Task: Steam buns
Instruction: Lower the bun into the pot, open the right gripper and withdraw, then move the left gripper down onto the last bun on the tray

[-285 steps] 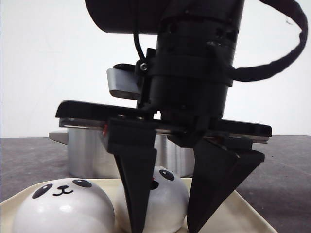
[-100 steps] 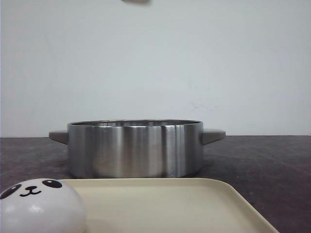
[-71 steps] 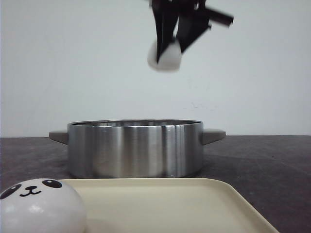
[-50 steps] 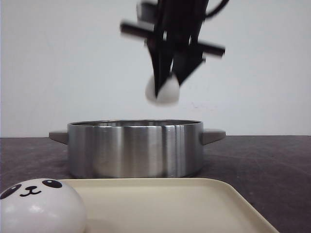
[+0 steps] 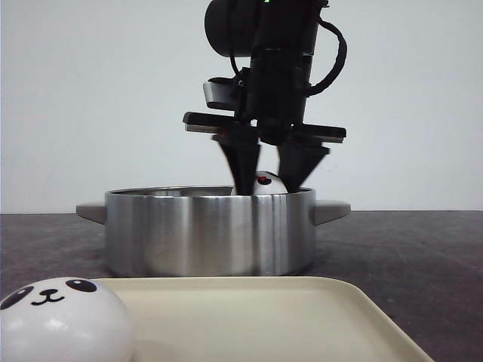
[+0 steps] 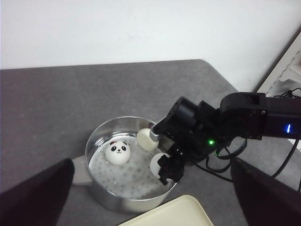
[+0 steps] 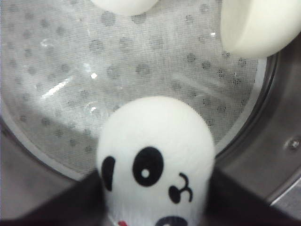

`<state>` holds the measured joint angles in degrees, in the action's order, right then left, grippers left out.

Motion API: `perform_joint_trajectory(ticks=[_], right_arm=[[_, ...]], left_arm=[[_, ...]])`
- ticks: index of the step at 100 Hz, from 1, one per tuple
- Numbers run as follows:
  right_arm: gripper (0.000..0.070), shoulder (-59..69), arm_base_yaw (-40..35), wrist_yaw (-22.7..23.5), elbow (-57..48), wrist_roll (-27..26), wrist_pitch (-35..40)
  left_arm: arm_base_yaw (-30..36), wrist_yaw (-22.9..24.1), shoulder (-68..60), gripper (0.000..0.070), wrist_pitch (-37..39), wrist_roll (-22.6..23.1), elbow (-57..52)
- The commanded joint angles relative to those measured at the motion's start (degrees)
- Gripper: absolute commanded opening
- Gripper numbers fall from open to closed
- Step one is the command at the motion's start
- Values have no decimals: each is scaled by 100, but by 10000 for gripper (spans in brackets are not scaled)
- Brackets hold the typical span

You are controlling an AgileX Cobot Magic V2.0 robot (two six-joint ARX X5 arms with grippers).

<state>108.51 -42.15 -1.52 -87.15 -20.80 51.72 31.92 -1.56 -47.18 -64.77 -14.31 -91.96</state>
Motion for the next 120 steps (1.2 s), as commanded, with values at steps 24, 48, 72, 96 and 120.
perform_joint_trajectory(ticks=[24, 48, 72, 96, 120], right_arm=[[562, 127, -39, -57, -118, 42, -4], [563, 9, -55, -358, -885, 175, 461], [326, -861, -514, -699, -1954, 337, 697], [1, -2411, -1436, -1836, -2124, 476, 245], [1, -3521, -2039, -2267, -2124, 496, 415]], left_arm=[[35, 22, -37, 678, -46, 81, -87], [35, 33, -37, 678, -367, 127, -74], [35, -190, -33, 678, -975, -81, 496], [105, -984, 146, 678, -708, -603, 1943], [492, -1239, 264, 678, -92, -979, 3661]])
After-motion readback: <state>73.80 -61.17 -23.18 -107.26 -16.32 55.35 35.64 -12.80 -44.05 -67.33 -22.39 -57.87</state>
